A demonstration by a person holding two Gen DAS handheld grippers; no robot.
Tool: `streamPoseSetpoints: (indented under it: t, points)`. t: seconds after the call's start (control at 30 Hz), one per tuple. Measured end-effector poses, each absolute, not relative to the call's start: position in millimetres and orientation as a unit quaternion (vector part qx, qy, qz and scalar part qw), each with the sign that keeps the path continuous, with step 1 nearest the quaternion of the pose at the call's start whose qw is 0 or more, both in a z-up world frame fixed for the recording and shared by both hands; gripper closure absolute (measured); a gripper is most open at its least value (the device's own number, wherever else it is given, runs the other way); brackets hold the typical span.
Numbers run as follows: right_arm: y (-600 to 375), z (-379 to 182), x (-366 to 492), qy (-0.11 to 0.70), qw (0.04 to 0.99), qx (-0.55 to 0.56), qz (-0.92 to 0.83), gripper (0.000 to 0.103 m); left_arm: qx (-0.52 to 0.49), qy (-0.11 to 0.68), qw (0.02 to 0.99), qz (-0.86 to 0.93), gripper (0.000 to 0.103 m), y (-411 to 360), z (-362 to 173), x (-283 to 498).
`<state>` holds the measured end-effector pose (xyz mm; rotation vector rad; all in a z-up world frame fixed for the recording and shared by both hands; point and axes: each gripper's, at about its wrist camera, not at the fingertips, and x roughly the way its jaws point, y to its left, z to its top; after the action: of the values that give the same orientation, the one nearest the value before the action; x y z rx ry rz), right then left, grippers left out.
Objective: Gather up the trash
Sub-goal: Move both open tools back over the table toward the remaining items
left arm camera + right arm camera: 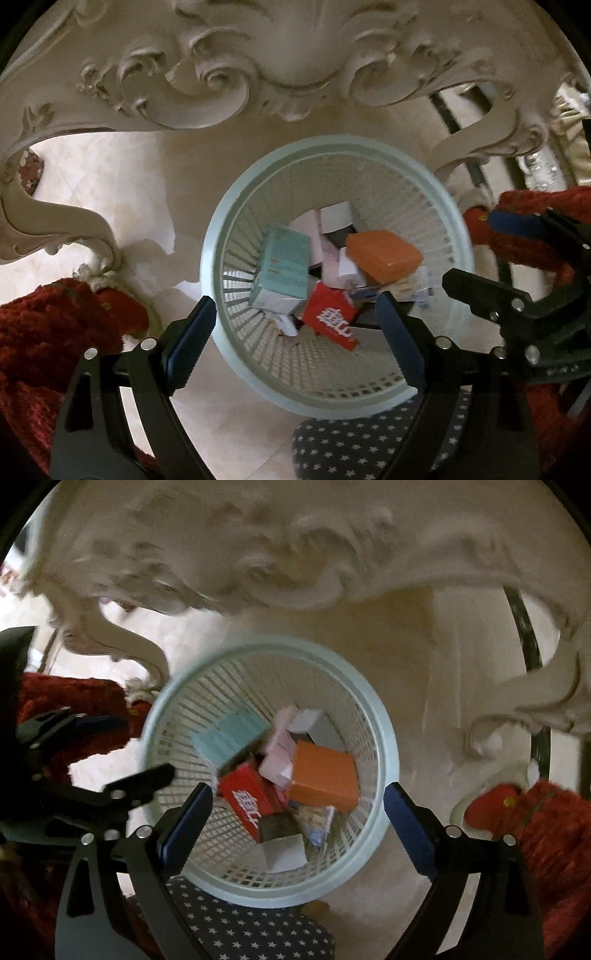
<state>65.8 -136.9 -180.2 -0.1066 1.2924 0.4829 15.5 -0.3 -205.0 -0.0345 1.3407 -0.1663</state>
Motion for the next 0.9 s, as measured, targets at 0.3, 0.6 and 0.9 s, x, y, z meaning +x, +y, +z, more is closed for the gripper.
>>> streamPoseSetpoints:
  t: [0.3, 0.6, 0.9]
  points:
    - [-123, -22, 33, 0.403, 0.858, -0.066, 0.311, 0.013, -0.050, 0.493, 0.855, -0.154, 0.017, 22, -92, -17]
    - [-52, 73, 156, 0.265, 0.935, -0.060, 0.229, 0.007, -0.050, 0.395, 0.916, -0.038, 0.017, 107, 6, 12]
    - [1, 56, 303, 0.327, 0.940, -0.013, 0.100, 0.007, -0.096, 0.349, 0.932, 0.027, 0.017, 186, 51, 92]
